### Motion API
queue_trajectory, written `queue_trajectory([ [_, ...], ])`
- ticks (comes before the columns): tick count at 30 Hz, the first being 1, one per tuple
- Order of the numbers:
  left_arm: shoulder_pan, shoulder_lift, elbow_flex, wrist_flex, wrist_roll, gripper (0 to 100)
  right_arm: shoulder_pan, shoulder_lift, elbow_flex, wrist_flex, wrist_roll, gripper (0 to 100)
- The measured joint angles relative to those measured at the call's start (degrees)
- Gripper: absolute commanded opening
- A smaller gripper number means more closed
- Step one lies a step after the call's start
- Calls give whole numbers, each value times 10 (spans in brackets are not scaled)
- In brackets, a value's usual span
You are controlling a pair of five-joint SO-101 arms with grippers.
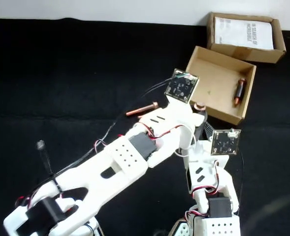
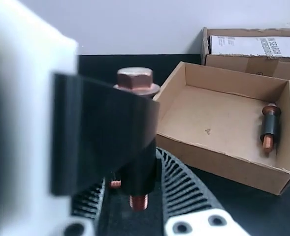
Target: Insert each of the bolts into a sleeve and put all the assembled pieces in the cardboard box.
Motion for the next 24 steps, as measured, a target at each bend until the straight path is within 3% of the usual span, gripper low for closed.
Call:
queue_trajectory([
  [7, 4, -136, -1, 136, 4, 151, 0, -1, 0, 0, 1, 7],
  [13, 34, -212, -1, 256, 2, 161, -1, -1, 0, 0, 26, 7],
  [20, 26, -222, 7, 273, 3, 160, -1, -1, 0, 0, 58, 7],
  [24, -12, -285, 7, 273, 3, 159, -1, -1, 0, 0, 58, 7],
])
